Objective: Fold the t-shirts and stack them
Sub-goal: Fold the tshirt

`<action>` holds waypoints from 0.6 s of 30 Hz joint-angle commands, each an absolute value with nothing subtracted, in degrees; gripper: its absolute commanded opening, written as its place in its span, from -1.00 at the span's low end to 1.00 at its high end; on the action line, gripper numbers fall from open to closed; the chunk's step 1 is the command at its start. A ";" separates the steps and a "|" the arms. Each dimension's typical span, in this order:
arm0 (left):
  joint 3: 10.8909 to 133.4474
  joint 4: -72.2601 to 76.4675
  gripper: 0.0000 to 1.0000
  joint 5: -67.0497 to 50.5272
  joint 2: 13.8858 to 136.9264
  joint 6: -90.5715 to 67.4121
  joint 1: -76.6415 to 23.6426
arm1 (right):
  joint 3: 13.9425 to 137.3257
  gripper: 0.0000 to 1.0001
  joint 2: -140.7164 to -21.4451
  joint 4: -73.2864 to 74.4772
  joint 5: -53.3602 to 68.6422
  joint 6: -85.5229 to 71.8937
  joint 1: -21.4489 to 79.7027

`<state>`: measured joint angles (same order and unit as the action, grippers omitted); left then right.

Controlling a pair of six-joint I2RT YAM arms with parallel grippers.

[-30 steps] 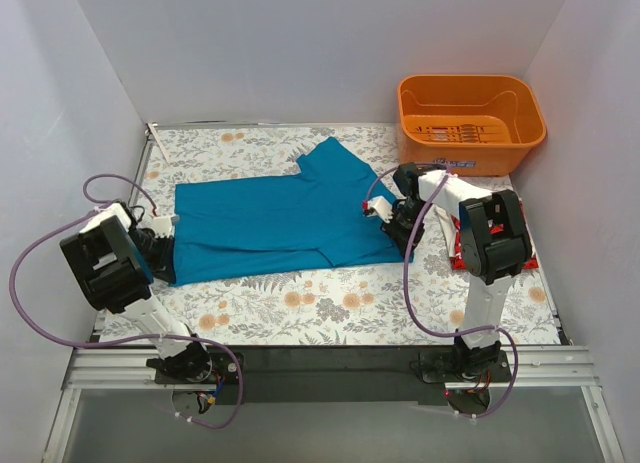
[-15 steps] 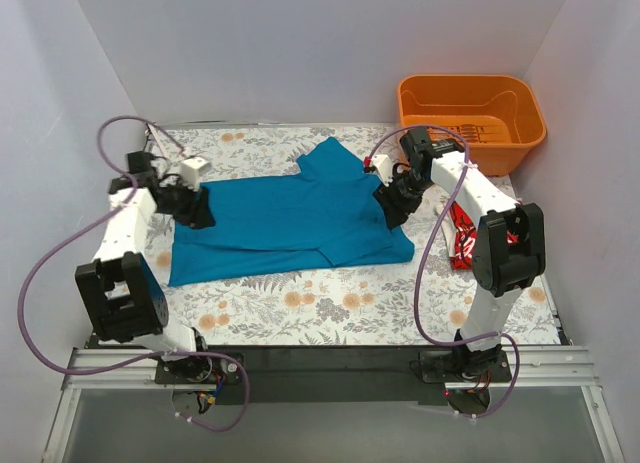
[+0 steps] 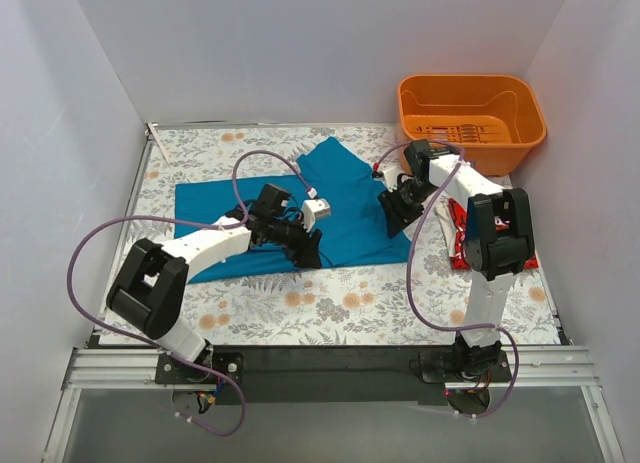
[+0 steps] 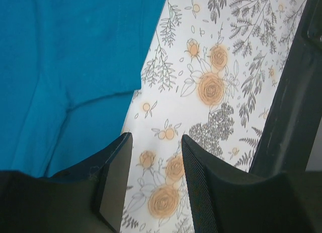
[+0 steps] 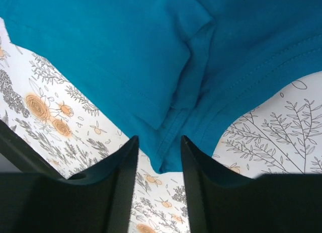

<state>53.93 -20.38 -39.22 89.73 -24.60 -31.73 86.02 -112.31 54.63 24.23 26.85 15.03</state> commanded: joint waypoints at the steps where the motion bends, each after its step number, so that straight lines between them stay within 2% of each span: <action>1: 54.67 -11.52 -0.14 -36.22 92.01 -31.55 -33.83 | 84.82 -0.14 -113.81 53.88 25.49 25.49 14.50; 6: 56.16 -9.14 -0.14 -35.07 94.74 -33.40 -35.86 | 83.85 -0.29 -114.78 53.88 26.10 25.49 14.24; 18: 57.74 -6.59 -0.14 -33.13 99.75 -36.83 -37.35 | 84.11 -0.46 -116.98 53.96 28.12 24.96 14.24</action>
<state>55.53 -8.36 -33.82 99.90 -35.83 -36.97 83.53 -116.14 53.82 26.11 25.43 14.31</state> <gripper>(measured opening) 0.427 0.272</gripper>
